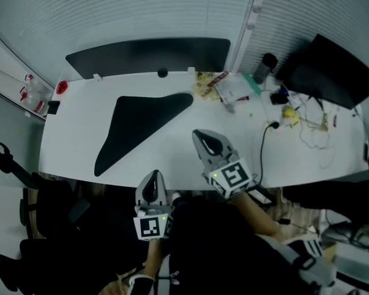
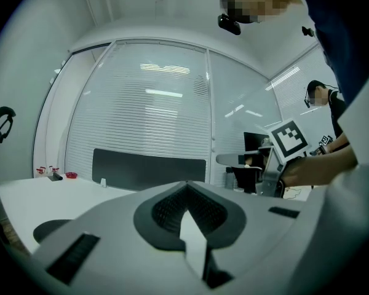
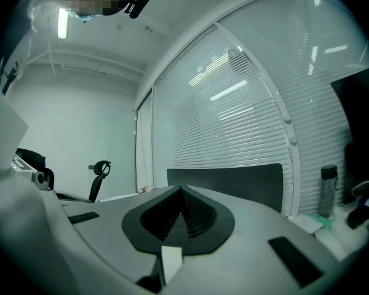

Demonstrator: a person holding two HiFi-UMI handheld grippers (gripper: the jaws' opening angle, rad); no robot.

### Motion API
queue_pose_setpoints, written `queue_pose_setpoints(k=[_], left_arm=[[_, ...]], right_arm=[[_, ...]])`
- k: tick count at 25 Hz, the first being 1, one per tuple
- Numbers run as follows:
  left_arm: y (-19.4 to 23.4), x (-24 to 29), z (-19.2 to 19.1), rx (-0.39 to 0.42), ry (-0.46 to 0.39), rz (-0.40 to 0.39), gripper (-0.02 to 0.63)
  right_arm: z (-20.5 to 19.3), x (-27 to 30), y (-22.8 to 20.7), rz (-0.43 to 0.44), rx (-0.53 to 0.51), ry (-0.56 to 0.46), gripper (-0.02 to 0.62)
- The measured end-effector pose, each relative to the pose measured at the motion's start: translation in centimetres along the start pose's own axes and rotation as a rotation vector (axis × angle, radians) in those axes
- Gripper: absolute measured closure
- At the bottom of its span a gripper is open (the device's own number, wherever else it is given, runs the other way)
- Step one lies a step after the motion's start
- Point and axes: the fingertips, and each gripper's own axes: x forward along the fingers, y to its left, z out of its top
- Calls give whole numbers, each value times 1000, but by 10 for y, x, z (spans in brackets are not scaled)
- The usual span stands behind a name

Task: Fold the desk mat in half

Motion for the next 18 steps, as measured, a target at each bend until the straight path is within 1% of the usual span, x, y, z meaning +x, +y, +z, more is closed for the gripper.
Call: queue_pose_setpoints(k=[4,9,14,16,18], left_arm=[[-13,-2,-8,-2,0,-18,604],[-19,-1,-5,-2,-13,-26,604],[-24,-2,-2,0,-45,-40,604],[-26,-1,-1,-1,-44,-42,604],[-26,-2,-3,-3,-19,-36,604]], right_arm=[[-7,-22,-2,-10,4,1,594],[-12,-37,-2,-12,-11,18,594],[-16,-50,-3,-15,22,25,594],[-18,-54,-4,-18,34,27,594],[-22,-58,-6,-25,36,32,594]])
